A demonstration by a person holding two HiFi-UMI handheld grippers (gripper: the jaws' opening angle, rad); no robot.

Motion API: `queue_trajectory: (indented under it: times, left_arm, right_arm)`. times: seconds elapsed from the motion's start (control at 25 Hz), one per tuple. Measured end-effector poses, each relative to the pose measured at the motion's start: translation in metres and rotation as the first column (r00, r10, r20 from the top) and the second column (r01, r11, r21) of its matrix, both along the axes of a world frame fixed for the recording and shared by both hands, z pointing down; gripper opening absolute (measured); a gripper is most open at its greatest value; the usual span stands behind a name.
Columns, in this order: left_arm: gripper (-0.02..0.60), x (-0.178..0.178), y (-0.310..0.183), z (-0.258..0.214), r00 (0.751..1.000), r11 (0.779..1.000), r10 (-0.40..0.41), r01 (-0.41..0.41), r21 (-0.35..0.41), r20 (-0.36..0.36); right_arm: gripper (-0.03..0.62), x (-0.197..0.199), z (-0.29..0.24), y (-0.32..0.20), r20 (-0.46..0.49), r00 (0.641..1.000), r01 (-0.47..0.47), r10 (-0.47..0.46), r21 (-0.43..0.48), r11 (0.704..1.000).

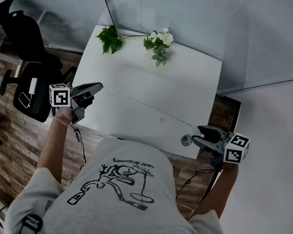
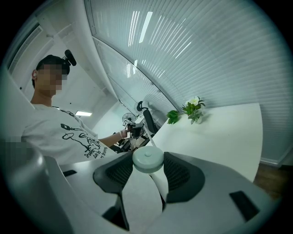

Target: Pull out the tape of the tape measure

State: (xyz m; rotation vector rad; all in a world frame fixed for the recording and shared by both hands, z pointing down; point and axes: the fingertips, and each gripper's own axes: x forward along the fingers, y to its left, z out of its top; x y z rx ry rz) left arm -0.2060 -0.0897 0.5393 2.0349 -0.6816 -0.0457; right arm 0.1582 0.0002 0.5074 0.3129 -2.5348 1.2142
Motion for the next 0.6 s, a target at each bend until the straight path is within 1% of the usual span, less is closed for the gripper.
queue_trajectory:
  times: [0.28, 0.4, 0.52, 0.6]
  left_arm:
    - [0.021, -0.015, -0.001, 0.010, 0.999, 0.999, -0.037, 0.037, -0.022, 0.012]
    - [0.021, -0.015, 0.002, 0.017, 0.998, 0.996, -0.059, 0.059, -0.072, 0.003]
    - [0.021, -0.010, 0.002, 0.017, 0.999, 0.999, -0.037, 0.038, -0.037, 0.028]
    - [0.021, -0.006, 0.002, 0.019, 0.999, 0.999, -0.034, 0.036, -0.039, 0.034]
  right_arm:
    - [0.222, 0.007, 0.001, -0.001, -0.020, 1.000, -0.017, 0.017, -0.005, 1.000]
    - [0.222, 0.010, 0.006, -0.004, -0.032, 0.999, -0.036, 0.036, 0.001, 0.999]
    - [0.222, 0.014, 0.020, -0.011, -0.087, 0.994, -0.067, 0.069, 0.021, 0.998]
    - [0.222, 0.016, 0.031, -0.014, -0.120, 0.990, -0.075, 0.079, 0.035, 0.997]
